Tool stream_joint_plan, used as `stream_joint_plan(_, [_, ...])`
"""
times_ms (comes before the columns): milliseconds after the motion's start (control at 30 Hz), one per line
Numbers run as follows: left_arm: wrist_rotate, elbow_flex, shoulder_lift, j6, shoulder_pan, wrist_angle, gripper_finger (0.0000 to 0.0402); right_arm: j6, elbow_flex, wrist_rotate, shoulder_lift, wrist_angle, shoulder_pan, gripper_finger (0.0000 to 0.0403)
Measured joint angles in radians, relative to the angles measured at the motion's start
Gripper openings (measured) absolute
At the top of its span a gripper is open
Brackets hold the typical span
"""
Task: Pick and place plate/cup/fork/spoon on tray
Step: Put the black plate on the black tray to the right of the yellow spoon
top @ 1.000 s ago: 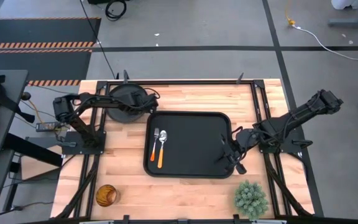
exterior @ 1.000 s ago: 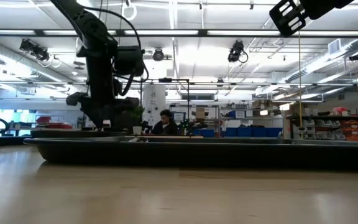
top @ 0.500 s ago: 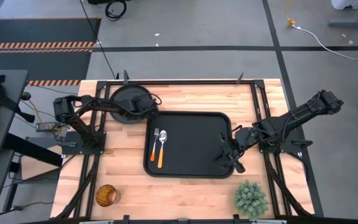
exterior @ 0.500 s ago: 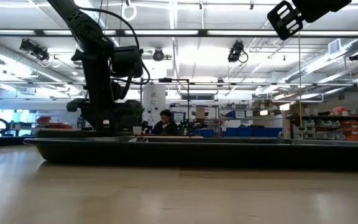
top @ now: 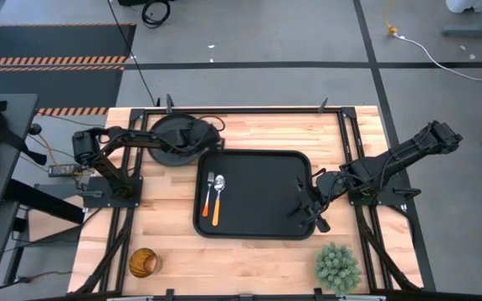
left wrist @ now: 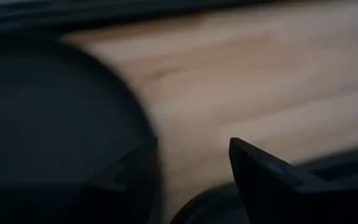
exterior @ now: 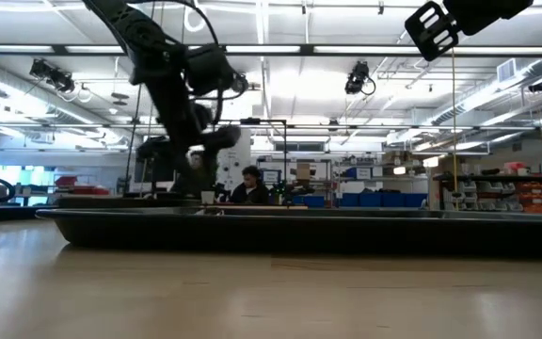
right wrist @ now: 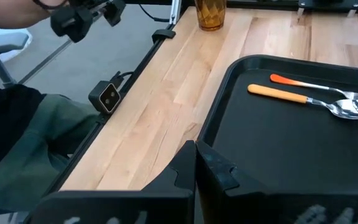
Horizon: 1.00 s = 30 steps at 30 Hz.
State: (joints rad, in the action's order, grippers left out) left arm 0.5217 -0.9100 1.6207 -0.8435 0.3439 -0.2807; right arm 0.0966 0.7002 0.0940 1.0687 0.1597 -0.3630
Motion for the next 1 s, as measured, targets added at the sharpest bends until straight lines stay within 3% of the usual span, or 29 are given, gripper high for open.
stream_joint_plan(200, [0.065,0.001,0.049,0.004,0.009,0.151,0.0201,-0.002,0.000,0.000,0.000,0.000,0.000,0.0011])
stream_joint_plan(367, [0.006,0.001,0.094,0.002,0.029,0.179,0.0201,-0.005,0.000,0.000,0.000,0.001,0.000,0.0011])
stream_joint_plan(667, [-0.048,0.000,0.109,-0.010,0.053,0.012,0.0201,-0.038,-0.001,0.000,0.000,0.001,0.000,0.0011])
stream_joint_plan(1000, [-0.049,0.000,0.109,-0.005,0.038,0.006,0.0201,-0.040,-0.001,0.000,0.000,0.008,0.000,0.0011])
